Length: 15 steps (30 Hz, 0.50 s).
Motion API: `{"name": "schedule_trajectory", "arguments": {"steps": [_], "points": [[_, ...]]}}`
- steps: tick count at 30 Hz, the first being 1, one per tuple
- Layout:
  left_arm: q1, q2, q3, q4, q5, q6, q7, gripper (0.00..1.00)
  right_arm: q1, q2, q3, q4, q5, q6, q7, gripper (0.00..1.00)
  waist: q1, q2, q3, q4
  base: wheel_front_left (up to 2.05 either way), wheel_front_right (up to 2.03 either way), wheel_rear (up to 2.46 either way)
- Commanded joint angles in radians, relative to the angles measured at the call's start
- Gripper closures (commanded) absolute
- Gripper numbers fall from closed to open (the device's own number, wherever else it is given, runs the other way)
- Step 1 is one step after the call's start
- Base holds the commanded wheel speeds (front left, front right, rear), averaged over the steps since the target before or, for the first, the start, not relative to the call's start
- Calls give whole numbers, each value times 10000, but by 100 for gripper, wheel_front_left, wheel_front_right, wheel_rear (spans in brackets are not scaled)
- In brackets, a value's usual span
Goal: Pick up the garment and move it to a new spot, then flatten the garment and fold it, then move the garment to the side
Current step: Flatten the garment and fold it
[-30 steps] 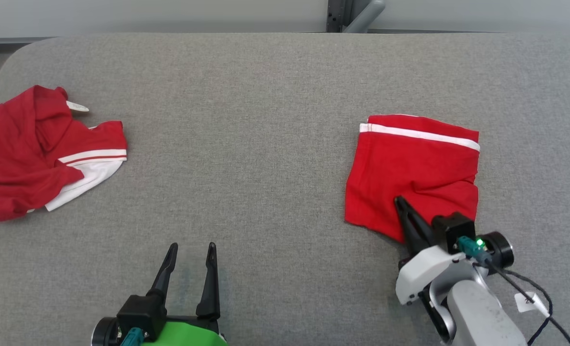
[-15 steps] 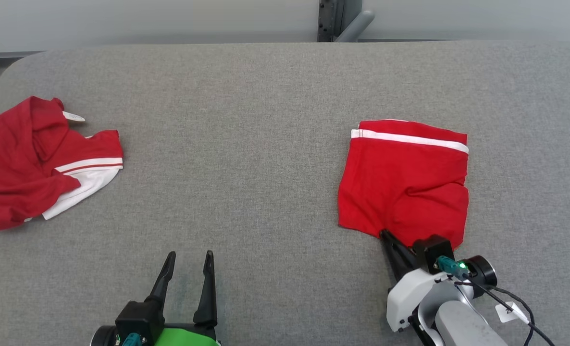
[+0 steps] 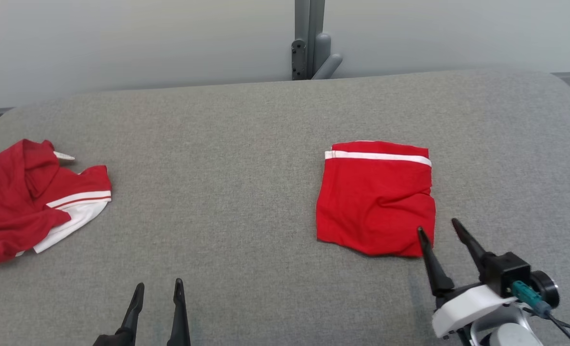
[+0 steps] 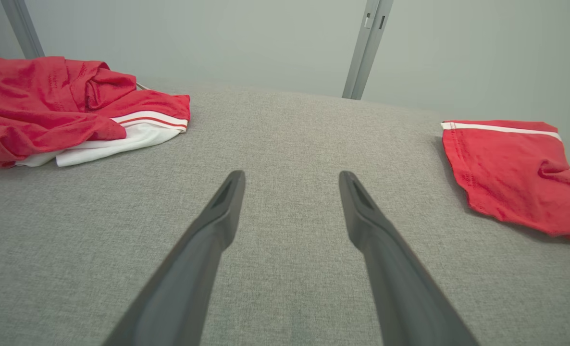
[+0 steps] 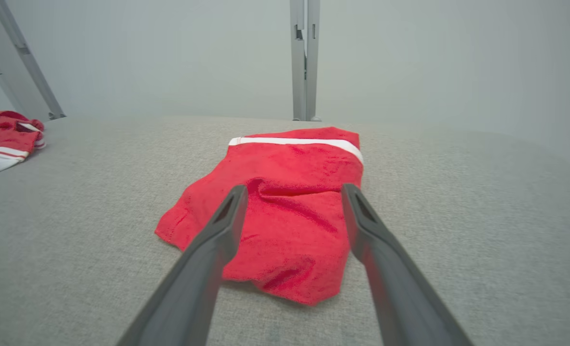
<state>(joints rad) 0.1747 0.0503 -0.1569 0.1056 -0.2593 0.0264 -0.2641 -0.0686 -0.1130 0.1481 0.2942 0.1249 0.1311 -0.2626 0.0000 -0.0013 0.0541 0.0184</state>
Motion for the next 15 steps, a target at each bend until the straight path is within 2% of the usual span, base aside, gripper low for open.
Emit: {"name": "schedule_trajectory", "arguments": {"steps": [1, 8, 15], "points": [[230, 6, 122, -74, 105, -67, -3, 0, 363, -66, -372, -471, 69, -9, -30, 0, 0, 13, -416, -402, 0, 0, 0], [333, 6, 465, -83, 396, -344, -3, 0, 1110, -59, -1827, -1363, -209, -7, -30, 0, 0, 13, -642, -562, 0, 0, 0], [221, 8, 609, 260, 532, -575, -3, 0, 1472, 17, -2419, -902, -470, -7, -30, 0, 0, 13, -780, -384, 0, 0, 0]]}}
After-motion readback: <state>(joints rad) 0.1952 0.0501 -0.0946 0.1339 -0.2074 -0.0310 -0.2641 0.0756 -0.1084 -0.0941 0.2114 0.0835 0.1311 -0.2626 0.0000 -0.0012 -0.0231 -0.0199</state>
